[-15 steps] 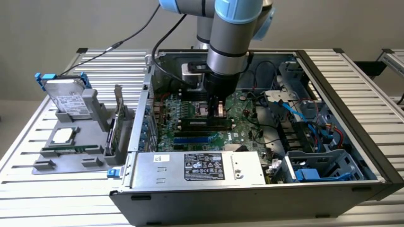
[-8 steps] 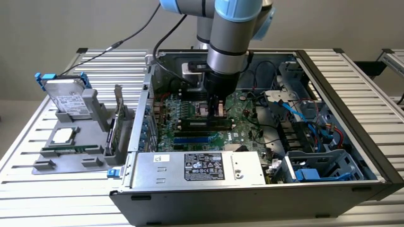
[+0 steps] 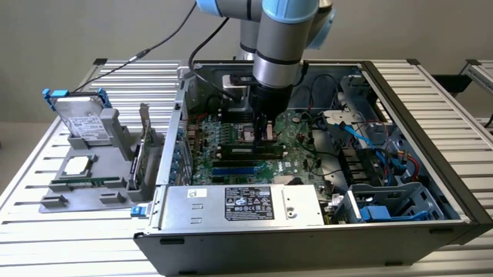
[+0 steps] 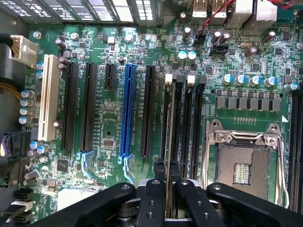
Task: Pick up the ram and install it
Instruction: 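Insert the ram into the slot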
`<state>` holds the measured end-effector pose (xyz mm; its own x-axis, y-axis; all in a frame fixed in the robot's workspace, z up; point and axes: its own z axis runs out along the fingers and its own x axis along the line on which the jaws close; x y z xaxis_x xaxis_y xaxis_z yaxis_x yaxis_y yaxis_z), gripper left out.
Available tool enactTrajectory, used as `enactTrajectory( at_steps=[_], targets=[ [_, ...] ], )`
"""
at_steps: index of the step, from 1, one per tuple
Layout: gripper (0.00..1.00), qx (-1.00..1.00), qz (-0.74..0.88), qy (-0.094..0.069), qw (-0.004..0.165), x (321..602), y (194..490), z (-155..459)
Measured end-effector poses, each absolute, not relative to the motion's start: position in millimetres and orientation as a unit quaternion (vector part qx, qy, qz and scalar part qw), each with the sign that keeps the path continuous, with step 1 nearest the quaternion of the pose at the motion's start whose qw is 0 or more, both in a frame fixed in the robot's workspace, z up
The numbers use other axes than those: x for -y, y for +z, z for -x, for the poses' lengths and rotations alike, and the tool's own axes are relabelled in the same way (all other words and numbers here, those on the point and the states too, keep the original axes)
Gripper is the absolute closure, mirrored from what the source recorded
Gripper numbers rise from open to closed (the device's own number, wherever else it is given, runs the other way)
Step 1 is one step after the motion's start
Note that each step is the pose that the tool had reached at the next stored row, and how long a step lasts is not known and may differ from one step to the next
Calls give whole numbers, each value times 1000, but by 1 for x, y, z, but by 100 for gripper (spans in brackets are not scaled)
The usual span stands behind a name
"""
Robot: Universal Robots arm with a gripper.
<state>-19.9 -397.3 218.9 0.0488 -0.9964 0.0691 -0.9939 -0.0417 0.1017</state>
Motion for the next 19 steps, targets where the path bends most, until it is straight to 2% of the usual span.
enactTrajectory(
  at_steps=[19],
  targets=[
    [86, 689, -722, -7, 63, 397, 219, 20]
  ],
)
